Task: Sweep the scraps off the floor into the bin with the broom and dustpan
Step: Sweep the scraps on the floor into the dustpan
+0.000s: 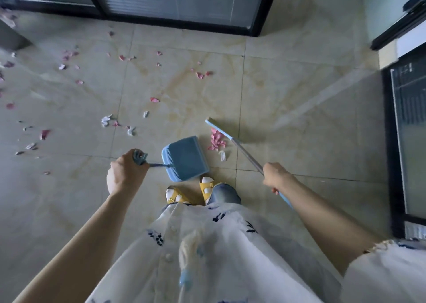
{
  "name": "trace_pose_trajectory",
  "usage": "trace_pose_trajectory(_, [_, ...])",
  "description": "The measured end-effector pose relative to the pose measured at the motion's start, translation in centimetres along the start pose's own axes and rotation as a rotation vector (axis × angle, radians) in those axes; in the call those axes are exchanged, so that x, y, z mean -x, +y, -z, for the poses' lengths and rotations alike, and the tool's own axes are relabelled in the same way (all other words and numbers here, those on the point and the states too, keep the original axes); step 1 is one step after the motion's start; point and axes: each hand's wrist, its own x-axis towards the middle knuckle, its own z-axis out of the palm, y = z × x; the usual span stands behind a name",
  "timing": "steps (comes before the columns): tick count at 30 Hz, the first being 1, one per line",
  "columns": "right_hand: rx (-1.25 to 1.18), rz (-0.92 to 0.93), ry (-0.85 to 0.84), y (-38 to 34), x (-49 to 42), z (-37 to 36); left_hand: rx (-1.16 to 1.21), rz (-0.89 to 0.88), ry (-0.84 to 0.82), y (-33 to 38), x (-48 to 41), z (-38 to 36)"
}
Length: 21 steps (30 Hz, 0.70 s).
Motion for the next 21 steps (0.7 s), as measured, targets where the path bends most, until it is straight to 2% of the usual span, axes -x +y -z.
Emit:
trace_pose_trajectory(4, [-0.048,0.001,-0.051,1.2,1.6,-1.0,0.014,-0.002,-0.019,-0.4,-0.6,0.1])
trace_pose_trajectory(11, [-0.364,-0.110,-0.051,0.4,4.7,-3.5,0.006,-0.053,-0.037,-1.6,-3.5,1.8])
trace_pose_trajectory(16, [-0.707,-0.211,-0.018,-4.5,3.5,-3.9,-0.035,-0.116,-0.080,-2.8,-7.4,2.9])
trace_pose_trajectory(21, [-0.740,-0.252,-0.025,-10.0,1.4,-7.1,-0.076,-0.166,-0.078,-3.5,-8.4,2.0])
